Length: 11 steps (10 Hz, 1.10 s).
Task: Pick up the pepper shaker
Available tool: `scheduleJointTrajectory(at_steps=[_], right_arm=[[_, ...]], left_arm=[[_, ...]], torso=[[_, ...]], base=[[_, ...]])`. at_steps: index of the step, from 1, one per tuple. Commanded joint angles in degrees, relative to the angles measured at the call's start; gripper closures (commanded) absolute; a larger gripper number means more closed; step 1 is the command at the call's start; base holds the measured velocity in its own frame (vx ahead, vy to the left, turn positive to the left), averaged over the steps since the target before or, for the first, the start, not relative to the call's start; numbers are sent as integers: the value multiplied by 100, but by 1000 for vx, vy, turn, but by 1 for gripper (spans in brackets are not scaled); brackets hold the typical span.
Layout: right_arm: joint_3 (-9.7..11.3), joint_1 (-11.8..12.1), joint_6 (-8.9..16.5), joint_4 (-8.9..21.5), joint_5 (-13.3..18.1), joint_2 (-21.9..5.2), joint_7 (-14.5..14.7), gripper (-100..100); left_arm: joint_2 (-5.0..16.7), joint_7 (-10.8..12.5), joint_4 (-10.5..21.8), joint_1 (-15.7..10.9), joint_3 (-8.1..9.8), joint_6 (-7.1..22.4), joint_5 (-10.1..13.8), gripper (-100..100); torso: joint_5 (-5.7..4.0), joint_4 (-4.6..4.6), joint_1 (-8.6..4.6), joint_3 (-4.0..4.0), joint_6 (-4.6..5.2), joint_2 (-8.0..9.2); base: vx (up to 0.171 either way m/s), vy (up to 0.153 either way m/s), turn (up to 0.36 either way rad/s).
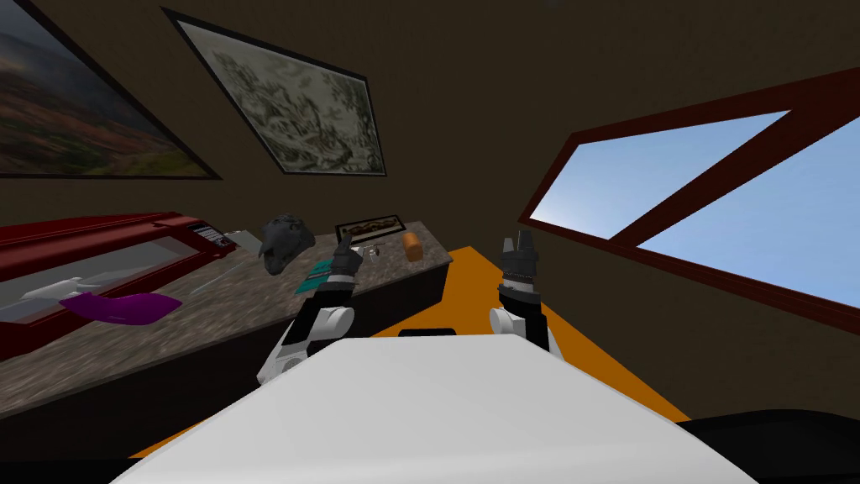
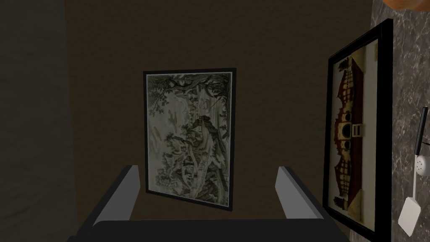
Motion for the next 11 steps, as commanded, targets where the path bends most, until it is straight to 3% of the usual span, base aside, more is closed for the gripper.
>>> scheduleJointTrajectory(at_steps=[1, 4, 11], right_arm=[[0, 0, 0, 0, 0, 0, 0, 0], [0, 0, 0, 0, 0, 0, 0, 0], [0, 0, 0, 0, 0, 0, 0, 0]], left_arm=[[122, -109, 44, -129, 74, 286, 147, -100], [225, -209, 97, -221, 126, 582, 275, -100], [690, -617, 443, -607, 336, 1651, 813, -100]], torso=[[0, 0, 0, 0, 0, 0], [-1, -1, -5, -1, 1, -1], [-1, -3, -6, -7, -1, -11]], base=[[-53, -12, -67], [-46, -11, -43], [-34, -14, -56]])
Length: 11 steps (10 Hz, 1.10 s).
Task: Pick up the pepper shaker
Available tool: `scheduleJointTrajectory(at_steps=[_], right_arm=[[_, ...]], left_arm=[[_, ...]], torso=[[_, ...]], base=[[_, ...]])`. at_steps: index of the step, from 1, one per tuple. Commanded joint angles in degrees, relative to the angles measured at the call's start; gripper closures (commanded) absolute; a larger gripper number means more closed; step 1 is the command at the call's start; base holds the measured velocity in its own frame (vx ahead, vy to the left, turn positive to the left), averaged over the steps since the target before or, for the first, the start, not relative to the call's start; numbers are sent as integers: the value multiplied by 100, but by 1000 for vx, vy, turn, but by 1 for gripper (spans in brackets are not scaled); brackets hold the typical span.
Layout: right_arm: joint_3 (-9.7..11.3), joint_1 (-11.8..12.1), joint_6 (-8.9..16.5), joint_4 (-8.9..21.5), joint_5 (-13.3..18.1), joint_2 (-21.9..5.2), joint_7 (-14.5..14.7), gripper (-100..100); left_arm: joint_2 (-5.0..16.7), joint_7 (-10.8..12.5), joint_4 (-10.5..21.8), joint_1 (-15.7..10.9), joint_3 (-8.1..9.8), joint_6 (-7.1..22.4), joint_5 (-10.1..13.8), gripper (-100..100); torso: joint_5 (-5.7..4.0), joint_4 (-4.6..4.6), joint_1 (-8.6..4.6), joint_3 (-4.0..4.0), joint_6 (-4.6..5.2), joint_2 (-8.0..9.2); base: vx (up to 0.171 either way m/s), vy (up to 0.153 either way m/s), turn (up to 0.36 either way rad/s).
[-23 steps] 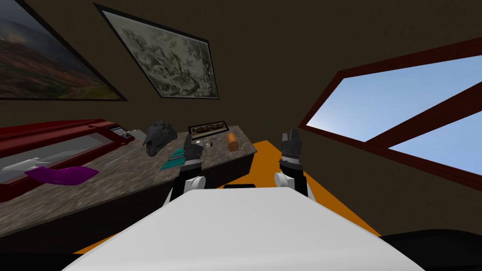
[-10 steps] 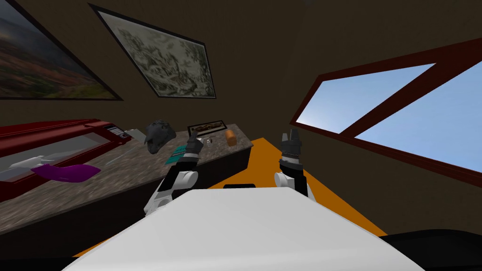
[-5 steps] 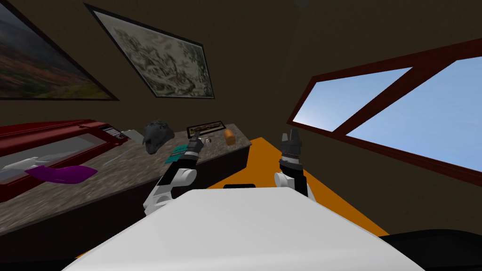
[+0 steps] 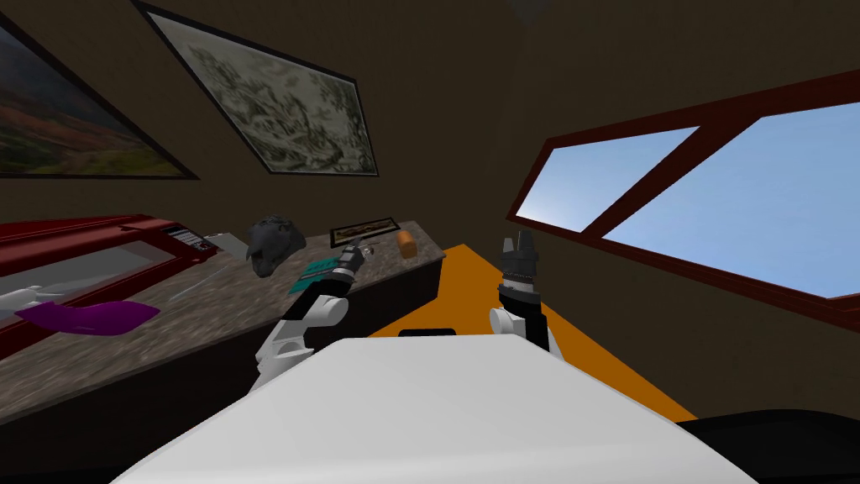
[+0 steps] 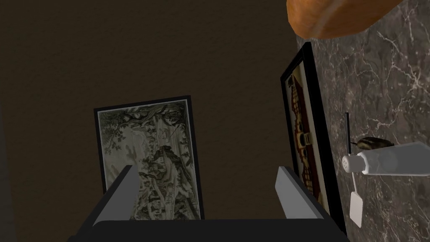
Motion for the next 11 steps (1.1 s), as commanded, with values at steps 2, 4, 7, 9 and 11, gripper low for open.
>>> scheduleJointTrajectory(at_steps=[2, 4, 7, 9, 11], right_arm=[[0, 0, 0, 0, 0, 0, 0, 0], [0, 0, 0, 0, 0, 0, 0, 0], [0, 0, 0, 0, 0, 0, 0, 0], [0, 0, 0, 0, 0, 0, 0, 0], [0, 1, 0, 0, 0, 0, 0, 0]], left_arm=[[180, -167, 159, -144, 71, 441, 198, -100], [324, -265, 295, -240, 120, 775, 336, -100], [478, -359, 445, -336, 168, 1250, 472, -100], [644, -451, 607, -429, 213, 1592, 607, -100], [820, -538, 782, -519, 257, 1937, 739, -100]], torso=[[0, 0, 1, 0, -1, -1], [0, -1, 2, -3, -2, -5], [-1, -2, -1, -6, 0, -11], [-1, -2, -4, -5, -1, -9], [-1, -3, -6, -7, -1, -13]], base=[[-24, -23, -61], [-13, -28, -65], [-7, -31, -58], [-8, -36, -60], [8, -43, -60]])
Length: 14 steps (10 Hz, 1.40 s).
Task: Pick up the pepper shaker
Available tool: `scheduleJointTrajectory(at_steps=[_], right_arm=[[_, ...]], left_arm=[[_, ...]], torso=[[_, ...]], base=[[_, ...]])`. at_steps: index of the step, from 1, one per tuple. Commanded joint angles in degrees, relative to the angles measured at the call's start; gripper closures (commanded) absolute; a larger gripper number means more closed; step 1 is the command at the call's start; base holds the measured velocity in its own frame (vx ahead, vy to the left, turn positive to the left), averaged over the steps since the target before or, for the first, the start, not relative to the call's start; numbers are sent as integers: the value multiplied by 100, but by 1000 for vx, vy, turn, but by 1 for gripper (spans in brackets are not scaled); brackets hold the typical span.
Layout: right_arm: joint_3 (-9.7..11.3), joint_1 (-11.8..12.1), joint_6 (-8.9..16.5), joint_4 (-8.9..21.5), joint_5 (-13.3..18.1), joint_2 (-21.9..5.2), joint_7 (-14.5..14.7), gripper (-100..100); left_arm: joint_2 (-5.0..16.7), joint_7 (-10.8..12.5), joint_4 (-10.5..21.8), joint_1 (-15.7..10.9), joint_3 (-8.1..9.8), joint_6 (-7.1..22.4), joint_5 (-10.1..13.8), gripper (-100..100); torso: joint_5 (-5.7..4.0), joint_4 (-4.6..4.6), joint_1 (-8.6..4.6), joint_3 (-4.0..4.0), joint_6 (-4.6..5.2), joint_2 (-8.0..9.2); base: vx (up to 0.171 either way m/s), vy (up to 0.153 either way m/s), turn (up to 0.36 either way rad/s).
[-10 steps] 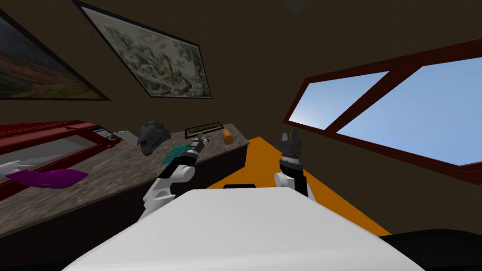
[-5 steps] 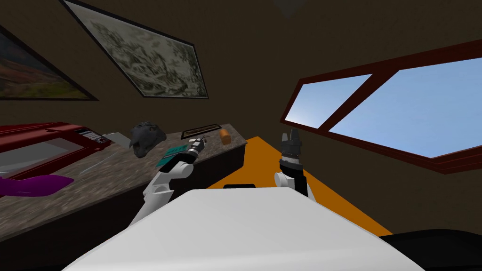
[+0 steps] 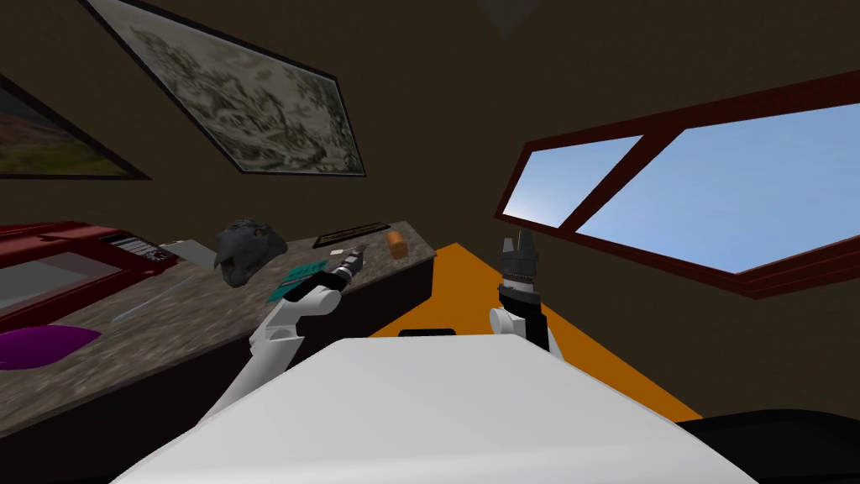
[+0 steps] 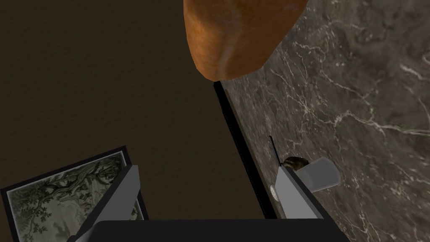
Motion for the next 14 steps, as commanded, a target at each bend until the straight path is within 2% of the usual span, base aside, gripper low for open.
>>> scheduleJointTrajectory(at_steps=[1, 2, 3, 4, 5, 6, 7, 8, 9, 10, 11, 12, 13, 14], right_arm=[[0, 0, 0, 0, 0, 0, 0, 0], [0, 0, 0, 0, 0, 0, 0, 0], [0, 0, 0, 0, 0, 0, 0, 0], [0, 0, 0, 0, 0, 0, 0, 0], [0, 0, 0, 0, 0, 0, 0, 0], [0, 0, 0, 0, 0, 0, 0, 0], [0, 0, 0, 0, 0, 0, 0, 0], [0, 0, 0, 0, 0, 0, 0, 0], [0, 0, 0, 0, 0, 0, 0, 0], [0, 0, 0, 0, 0, 0, 0, 0], [0, 0, 0, 0, 0, 0, 0, 0], [0, 1, 0, 0, 0, 0, 0, 0], [0, 0, 0, 0, 0, 0, 0, 0], [0, 1, 0, 0, 0, 0, 0, 0]], left_arm=[[198, -104, 247, -143, 38, 286, 131, -100], [198, -104, 247, -143, 38, 458, 131, -100], [391, -183, 445, -227, 77, 634, 255, -100], [391, -183, 445, -227, 77, 782, 255, -100], [391, -183, 445, -227, 77, 803, 255, -100], [594, -257, 654, -309, 114, 1033, 375, -100], [594, -257, 654, -309, 114, 1147, 375, -100], [804, -325, 871, -386, 149, 1404, 489, -100], [804, -325, 871, -386, 149, 1488, 489, -100], [1019, -389, 1097, -459, 180, 1715, 598, -100], [1019, -389, 1097, -459, 180, 1823, 598, -100], [1239, -447, 1329, -527, 208, 2027, 701, -100], [1239, -447, 1329, -527, 208, 2151, 701, -100], [1462, -499, 1565, -590, 234, 2287, 797, -100]], torso=[[0, 0, 0, 0, 0, 0], [0, -1, -2, -3, 2, -4], [0, -1, 1, -2, -1, -4], [0, -1, 0, -3, 0, -5], [0, -1, 2, -3, -1, -5], [1, 0, 7, -1, -1, -1], [1, -1, 5, -2, 1, -4], [1, -2, 2, -4, -1, -6], [0, -2, -1, -7, 0, -12], [0, -3, 0, -6, -1, -10], [-1, -3, -3, -8, 0, -13], [0, -3, 0, -7, -1, -12], [-1, -3, -2, -8, 0, -14], [0, -3, 1, -8, -2, -13]], base=[[19, -42, -99], [16, -34, -44], [22, -42, -63], [21, -32, -42], [10, -13, -3], [23, -26, -79], [27, -34, -47], [44, -47, -77], [35, -36, -47], [47, -51, -83], [41, -37, -36], [45, -47, -72], [45, -34, -39], [65, -36, -64]])
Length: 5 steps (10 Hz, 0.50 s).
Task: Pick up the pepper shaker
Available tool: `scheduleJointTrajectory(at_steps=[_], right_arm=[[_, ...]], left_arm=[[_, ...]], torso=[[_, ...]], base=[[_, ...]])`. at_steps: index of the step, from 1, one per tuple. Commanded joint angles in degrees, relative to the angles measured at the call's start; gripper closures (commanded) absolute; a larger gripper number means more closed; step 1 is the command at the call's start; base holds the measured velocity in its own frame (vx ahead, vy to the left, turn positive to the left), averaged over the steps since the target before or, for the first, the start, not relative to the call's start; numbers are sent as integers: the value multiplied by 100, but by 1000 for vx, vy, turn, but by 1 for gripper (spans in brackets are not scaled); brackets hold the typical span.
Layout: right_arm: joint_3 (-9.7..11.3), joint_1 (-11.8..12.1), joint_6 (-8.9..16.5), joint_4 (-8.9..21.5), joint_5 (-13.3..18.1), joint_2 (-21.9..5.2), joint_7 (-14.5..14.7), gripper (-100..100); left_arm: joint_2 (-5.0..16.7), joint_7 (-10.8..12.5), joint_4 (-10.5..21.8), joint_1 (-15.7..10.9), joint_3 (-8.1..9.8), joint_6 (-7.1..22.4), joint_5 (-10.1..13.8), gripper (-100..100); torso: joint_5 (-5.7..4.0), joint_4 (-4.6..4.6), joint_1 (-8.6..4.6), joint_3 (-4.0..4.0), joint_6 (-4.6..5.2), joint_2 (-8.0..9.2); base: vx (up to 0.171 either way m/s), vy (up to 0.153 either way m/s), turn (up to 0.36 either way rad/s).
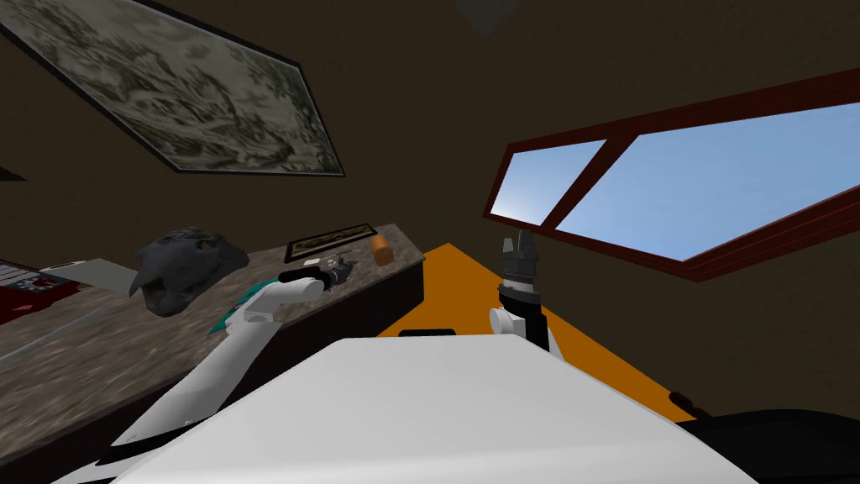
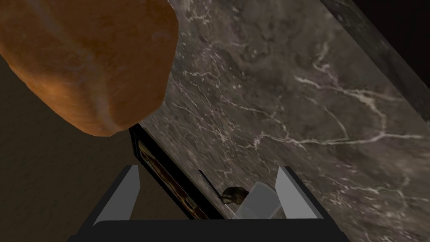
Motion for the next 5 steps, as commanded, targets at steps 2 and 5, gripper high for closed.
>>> scheduleJointTrajectory(at_steps=[2, 5], right_arm=[[0, 0, 0, 0, 0, 0, 0, 0], [0, 0, 0, 0, 0, 0, 0, 0]], left_arm=[[319, -50, 345, -118, 27, 454, 102, -100], [543, -91, 585, -171, 48, 927, 183, -100]], torso=[[1, 0, 2, 1, -1, 3], [0, -2, -1, -4, 1, -7]], base=[[56, -29, -49], [67, -32, -52]])
